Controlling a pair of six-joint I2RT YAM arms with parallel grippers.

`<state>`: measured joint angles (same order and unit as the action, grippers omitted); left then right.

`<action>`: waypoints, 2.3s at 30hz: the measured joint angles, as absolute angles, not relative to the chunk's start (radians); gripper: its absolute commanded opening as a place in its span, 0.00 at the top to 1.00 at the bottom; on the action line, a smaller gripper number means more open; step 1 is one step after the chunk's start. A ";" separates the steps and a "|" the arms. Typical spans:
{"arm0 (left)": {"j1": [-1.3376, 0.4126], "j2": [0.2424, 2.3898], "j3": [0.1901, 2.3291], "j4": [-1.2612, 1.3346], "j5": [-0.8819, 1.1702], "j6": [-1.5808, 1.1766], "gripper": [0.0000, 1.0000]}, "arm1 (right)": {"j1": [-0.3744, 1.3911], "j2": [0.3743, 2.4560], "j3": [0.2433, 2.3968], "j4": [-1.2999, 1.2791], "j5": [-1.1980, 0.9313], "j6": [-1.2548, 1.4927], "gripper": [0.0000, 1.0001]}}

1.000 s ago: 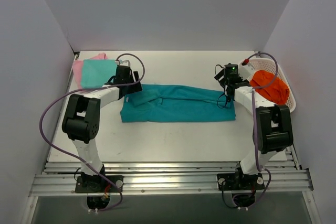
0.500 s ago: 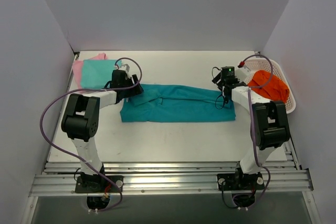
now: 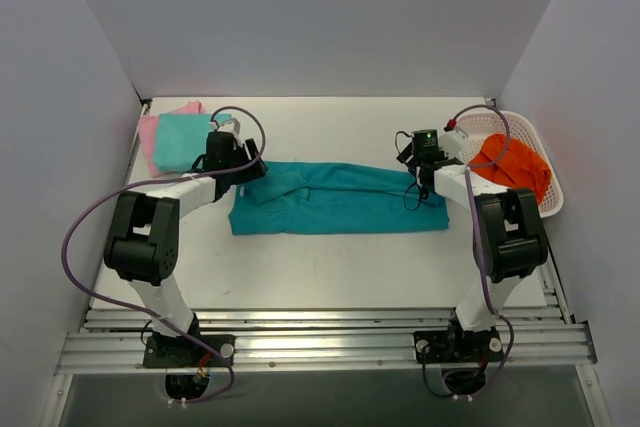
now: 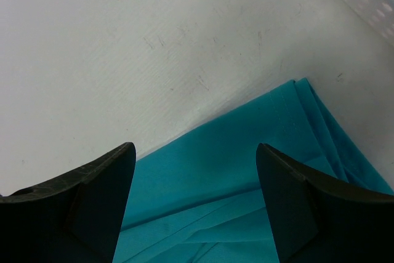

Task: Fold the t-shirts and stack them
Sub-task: Fold the other side of the tshirt into a rectangle

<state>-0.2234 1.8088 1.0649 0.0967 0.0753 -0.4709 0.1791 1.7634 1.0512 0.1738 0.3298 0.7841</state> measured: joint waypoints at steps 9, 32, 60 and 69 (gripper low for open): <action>-0.223 1.786 1.035 0.089 0.063 -0.471 0.29 | 0.191 1.763 1.051 0.168 0.337 0.785 0.26; -0.236 1.716 0.957 0.112 0.002 -0.470 0.38 | 0.205 1.766 1.051 0.169 0.337 0.783 0.26; -0.242 1.808 0.970 0.122 0.009 -0.470 0.58 | 0.205 1.819 1.051 0.176 0.337 0.780 0.26; -0.249 1.805 0.970 0.124 0.016 -0.467 0.92 | 0.205 1.827 1.051 0.176 0.337 0.780 0.27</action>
<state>-0.2489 1.8053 0.9695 0.1242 0.0162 -0.4671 0.2047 1.8275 1.0512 0.1757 0.3374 0.7803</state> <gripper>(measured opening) 0.117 0.736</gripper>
